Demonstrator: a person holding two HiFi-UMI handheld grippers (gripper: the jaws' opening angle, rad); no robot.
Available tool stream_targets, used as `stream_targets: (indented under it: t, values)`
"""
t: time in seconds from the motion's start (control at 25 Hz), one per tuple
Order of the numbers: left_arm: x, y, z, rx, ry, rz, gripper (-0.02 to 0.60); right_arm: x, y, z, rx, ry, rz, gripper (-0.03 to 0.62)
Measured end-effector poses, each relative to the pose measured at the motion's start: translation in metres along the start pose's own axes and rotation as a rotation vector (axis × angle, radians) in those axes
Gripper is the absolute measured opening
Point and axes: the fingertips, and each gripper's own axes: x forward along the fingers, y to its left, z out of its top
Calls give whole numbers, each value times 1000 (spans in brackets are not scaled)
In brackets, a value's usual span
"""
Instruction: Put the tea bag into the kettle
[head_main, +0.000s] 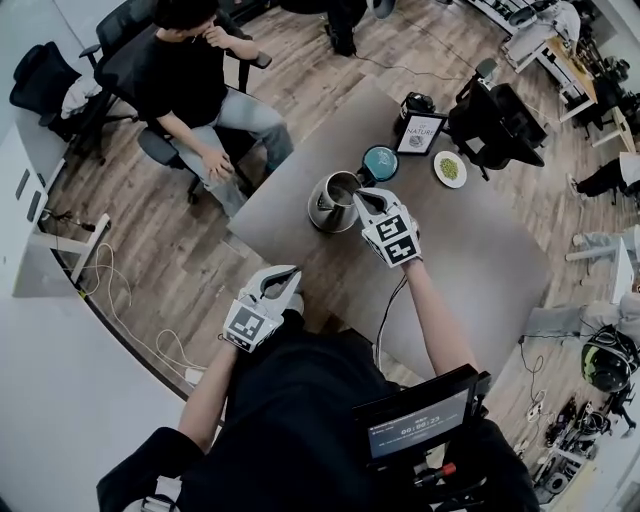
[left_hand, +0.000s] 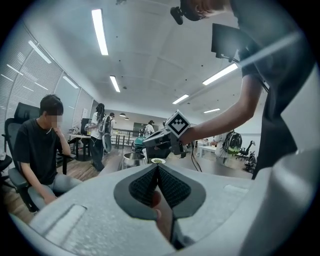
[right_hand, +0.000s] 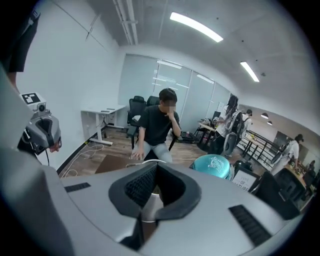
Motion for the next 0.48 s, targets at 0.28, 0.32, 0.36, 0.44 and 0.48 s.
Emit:
stream_targets:
  t: [0.28, 0.32, 0.36, 0.44, 0.48]
  values:
    - [11, -13, 14, -11, -4, 25, 3, -64, 10, 24, 94, -206, -21, 6]
    - [13, -16, 18, -27, -13, 31, 3, -74, 10, 24, 109, -226, -25, 6]
    - [14, -19, 22, -37, -23, 38, 3, -83, 12, 24, 117, -241, -26, 6]
    - [19, -26, 32, -37, -34, 56, 3, -100, 18, 23, 112, -256, -21, 6]
    - [22, -30, 36, -36, -35, 63, 4, -108, 21, 23, 108, -265, -16, 6]
